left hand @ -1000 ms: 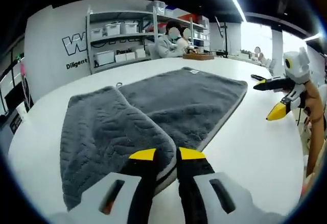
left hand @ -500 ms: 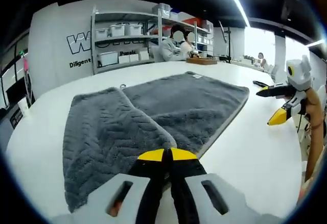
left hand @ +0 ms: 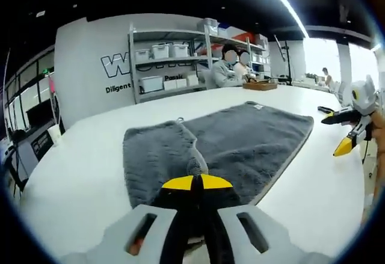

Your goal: Open the folded towel by lifting each exposed corner and separating the folded layers until the towel lies flat within the target outline without major curled edges

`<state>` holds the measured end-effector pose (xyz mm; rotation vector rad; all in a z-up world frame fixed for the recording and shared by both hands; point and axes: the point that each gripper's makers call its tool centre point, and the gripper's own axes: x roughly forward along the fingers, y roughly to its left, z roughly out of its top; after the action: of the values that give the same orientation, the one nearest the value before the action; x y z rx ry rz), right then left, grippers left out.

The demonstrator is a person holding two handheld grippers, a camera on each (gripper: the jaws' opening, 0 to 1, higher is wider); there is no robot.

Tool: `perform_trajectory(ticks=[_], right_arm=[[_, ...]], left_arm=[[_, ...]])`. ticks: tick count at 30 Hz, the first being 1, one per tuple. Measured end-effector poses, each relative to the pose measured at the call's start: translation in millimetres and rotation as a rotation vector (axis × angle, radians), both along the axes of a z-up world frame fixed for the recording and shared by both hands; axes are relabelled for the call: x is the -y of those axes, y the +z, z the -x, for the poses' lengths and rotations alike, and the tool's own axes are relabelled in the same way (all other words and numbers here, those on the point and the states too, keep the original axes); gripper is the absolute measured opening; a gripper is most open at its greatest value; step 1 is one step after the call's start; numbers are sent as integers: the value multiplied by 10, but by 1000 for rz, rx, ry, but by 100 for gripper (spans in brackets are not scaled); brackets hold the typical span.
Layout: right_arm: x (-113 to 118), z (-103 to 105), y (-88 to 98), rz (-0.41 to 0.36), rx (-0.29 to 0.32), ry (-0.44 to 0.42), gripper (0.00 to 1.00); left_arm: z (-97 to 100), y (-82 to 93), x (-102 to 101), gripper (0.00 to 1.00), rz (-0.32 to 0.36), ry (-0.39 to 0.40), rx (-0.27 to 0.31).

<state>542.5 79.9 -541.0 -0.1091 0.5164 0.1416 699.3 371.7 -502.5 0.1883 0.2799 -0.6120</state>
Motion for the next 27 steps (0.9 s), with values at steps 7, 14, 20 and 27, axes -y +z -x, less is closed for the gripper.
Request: perform_trajectory(ticks=[7,14,20,27], right_arm=[[-45,-34,8,9,-4,6,99],[-91,-61,38,14,-3,15,99],[-115,-84,70,26,-3,19,99],[-176,-117,104,41,-5,38,99]], left_arm=[[-137,33,-630,1,7,145,8],[-179,30,-1077,1,-3,241,14],[-185,22,-1399,1,-14,312,20],[-144,-66,-1729,1,-60,384,9]])
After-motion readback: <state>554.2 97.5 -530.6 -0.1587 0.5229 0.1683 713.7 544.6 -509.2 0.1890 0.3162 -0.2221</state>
